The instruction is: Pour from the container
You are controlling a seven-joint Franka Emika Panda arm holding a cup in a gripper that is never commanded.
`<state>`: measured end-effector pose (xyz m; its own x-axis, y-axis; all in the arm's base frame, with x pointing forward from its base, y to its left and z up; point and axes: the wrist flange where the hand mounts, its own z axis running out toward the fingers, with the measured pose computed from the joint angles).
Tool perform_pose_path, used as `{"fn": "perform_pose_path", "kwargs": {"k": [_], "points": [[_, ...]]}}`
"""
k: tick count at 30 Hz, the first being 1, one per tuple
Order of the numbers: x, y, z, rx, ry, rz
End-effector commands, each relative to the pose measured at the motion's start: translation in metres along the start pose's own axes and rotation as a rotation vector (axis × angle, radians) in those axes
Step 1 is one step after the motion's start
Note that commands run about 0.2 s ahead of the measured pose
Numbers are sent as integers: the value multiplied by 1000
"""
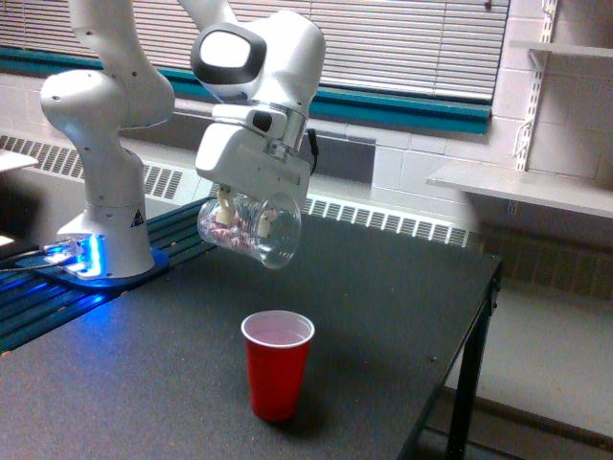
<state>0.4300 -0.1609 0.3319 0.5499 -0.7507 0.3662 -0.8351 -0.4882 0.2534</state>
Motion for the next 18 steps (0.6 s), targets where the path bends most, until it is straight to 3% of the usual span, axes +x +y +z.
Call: {"fn": "perform_pose_path", "kwargs": {"k": [1,18], "points": [[0,-4,4,-33,10,-13],[3,-19,20,-101,37,-42]]}}
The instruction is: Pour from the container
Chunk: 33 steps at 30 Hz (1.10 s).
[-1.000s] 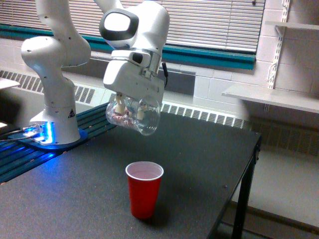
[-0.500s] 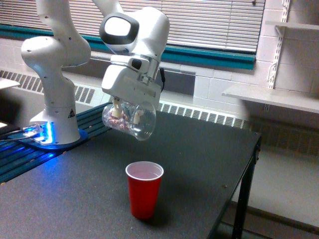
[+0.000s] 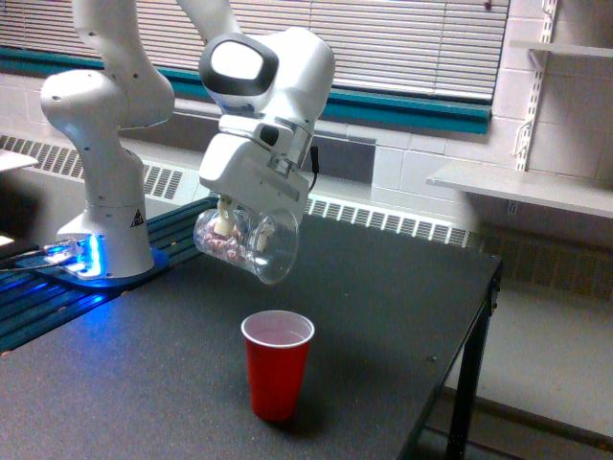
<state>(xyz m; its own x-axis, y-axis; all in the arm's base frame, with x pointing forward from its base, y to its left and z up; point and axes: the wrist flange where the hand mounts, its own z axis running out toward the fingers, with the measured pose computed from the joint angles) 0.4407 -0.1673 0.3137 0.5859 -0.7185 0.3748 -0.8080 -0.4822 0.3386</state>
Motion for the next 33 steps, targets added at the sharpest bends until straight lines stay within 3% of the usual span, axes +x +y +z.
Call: {"fn": "perform_pose_path", "kwargs": {"k": [1,12,33], "points": [[-1,-10,1,-27,13,-2],[-3,-14,9,-90,19,-34],[-5,-25,21,-165,35,-121]]}}
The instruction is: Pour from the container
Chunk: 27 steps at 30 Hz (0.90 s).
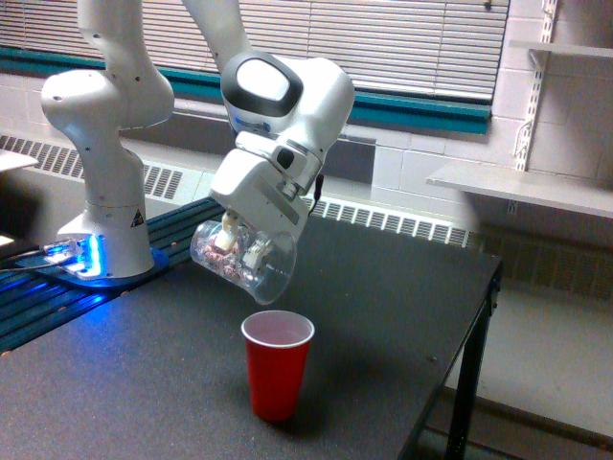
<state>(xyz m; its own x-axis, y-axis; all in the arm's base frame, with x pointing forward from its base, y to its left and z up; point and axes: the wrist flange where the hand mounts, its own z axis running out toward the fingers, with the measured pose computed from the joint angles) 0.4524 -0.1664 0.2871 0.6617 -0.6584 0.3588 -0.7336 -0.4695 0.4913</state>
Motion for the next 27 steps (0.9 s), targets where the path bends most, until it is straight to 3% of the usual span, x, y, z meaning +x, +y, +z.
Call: {"fn": "perform_pose_path", "kwargs": {"k": [1,27], "points": [[0,-6,-2,-25,6,-31],[-2,-20,-1,-95,43,-160]]}}
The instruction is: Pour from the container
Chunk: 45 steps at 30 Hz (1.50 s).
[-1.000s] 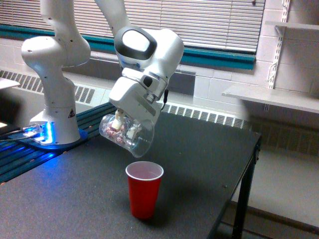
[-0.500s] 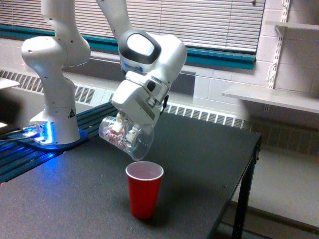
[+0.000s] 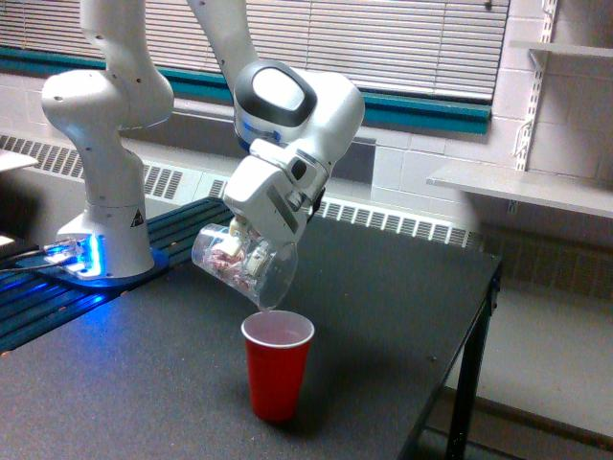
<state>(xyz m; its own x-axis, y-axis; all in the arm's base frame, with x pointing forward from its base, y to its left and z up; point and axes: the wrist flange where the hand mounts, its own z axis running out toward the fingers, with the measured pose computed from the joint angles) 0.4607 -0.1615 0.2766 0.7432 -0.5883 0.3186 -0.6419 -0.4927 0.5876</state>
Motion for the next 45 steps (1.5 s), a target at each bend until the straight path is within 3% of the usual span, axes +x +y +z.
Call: {"fn": "perform_pose_path", "kwargs": {"k": [1,25,45], "points": [[0,-7,-7,-25,19,-52],[-1,0,-2,-69,26,-88],[1,14,-5,-49,21,-96]]}}
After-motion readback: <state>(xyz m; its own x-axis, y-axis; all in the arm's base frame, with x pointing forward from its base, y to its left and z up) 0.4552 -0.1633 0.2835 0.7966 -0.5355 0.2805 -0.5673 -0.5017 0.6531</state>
